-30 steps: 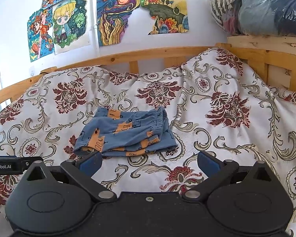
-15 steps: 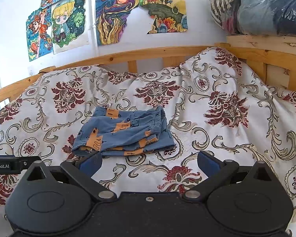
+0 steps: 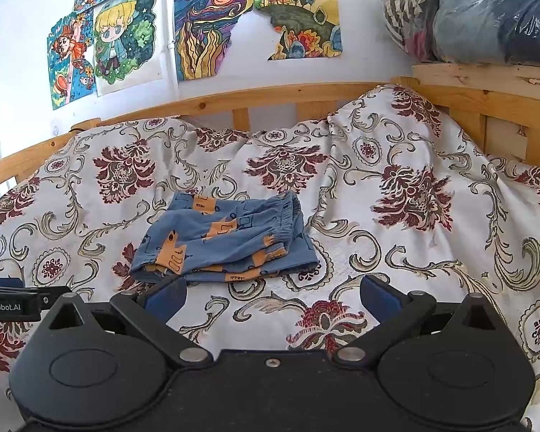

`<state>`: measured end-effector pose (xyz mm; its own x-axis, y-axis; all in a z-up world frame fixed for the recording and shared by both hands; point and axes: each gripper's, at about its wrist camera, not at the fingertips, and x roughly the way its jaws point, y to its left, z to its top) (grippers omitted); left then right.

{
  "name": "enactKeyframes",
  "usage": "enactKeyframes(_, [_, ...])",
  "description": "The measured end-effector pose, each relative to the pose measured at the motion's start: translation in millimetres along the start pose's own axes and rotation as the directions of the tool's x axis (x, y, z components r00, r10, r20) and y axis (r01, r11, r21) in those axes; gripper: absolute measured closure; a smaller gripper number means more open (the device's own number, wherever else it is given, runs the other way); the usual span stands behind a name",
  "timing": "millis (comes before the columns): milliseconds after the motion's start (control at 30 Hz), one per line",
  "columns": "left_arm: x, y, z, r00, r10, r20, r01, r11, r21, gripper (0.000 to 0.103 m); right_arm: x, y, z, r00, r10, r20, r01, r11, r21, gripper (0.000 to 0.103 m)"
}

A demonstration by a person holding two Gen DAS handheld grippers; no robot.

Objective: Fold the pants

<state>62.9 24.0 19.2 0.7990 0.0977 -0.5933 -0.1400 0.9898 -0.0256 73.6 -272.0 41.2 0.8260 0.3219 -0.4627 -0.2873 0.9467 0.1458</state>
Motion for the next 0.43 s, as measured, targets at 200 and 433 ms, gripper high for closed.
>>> enactKeyframes(200, [0.8,0.5,0.0,1.0,0.0,-0.002,0.0,1.0,0.001,0.0,0.7,-0.7,-1.1,1.0,0.003,-0.002,-0.003,1.0,-0.009,0.001])
enactKeyframes(433, [-0.2,2.3,-0.2,1.0,-0.018,0.001,0.018,1.0,0.002,0.0,0.8,1.6,-1.1,1.0,0.003,-0.006,-0.003,1.0,-0.013,0.001])
